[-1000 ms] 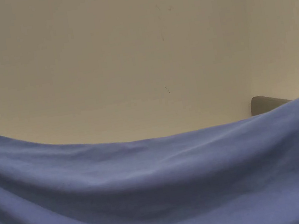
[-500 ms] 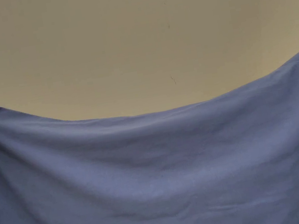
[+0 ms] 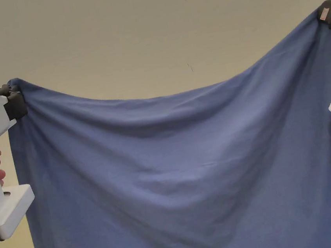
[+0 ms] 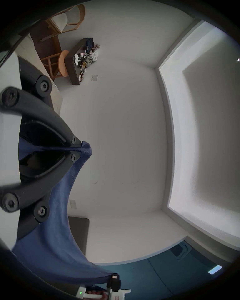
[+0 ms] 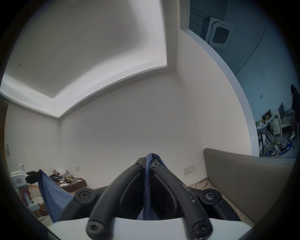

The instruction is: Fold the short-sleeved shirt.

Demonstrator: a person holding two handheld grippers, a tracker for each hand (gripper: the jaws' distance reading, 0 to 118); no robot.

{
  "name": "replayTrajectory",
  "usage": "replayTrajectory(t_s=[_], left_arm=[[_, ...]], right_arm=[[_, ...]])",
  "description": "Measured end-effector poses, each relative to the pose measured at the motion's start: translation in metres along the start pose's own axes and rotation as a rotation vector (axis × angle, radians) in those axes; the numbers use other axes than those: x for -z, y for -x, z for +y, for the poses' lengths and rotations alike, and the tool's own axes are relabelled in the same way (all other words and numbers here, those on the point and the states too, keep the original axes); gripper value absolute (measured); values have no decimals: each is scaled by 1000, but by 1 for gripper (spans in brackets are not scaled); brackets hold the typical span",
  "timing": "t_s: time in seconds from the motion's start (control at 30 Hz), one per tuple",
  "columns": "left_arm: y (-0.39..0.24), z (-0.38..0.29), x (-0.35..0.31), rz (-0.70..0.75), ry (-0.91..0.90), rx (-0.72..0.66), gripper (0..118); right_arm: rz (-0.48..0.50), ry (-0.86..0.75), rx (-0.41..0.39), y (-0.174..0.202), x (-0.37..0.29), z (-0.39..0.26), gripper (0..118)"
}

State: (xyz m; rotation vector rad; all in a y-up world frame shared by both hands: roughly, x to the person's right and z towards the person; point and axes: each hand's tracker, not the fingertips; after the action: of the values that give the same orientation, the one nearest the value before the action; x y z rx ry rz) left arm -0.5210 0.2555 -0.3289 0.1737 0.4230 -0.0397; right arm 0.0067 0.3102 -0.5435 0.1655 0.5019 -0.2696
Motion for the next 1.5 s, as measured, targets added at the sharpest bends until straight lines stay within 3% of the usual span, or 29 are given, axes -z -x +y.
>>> replayTrajectory(t_s=[0.33,0.73,0.83,0.9,1.13,1.2,1.23,1.33,1.5], left_arm=[[-2,-36,123,0,97,-4,2],[18,-140,123,-11,218,-33,2],[14,-160,108,-15,248,38,2],[18,-175,98,-34,290,-33,2],[17,-237,32,-89,360,26,2],[20,-258,-1,-114,373,-14,2],[21,-268,-15,-116,375,-13,2],[27,-302,-67,-140,416,3,2],[33,-346,-160,-196,475,2,2]], right_arm=[[-56,45,-128,16,108,-48,6],[-57,178,-146,2,114,-137,6],[-55,207,-156,-2,104,-159,6],[-54,234,-146,-7,93,-175,6],[-12,318,-125,-17,12,-242,6],[28,345,-86,-27,-23,-269,6],[1,383,-100,-27,-39,-280,6],[0,434,-35,-38,-97,-318,6],[0,524,-19,-49,-195,-370,6]])
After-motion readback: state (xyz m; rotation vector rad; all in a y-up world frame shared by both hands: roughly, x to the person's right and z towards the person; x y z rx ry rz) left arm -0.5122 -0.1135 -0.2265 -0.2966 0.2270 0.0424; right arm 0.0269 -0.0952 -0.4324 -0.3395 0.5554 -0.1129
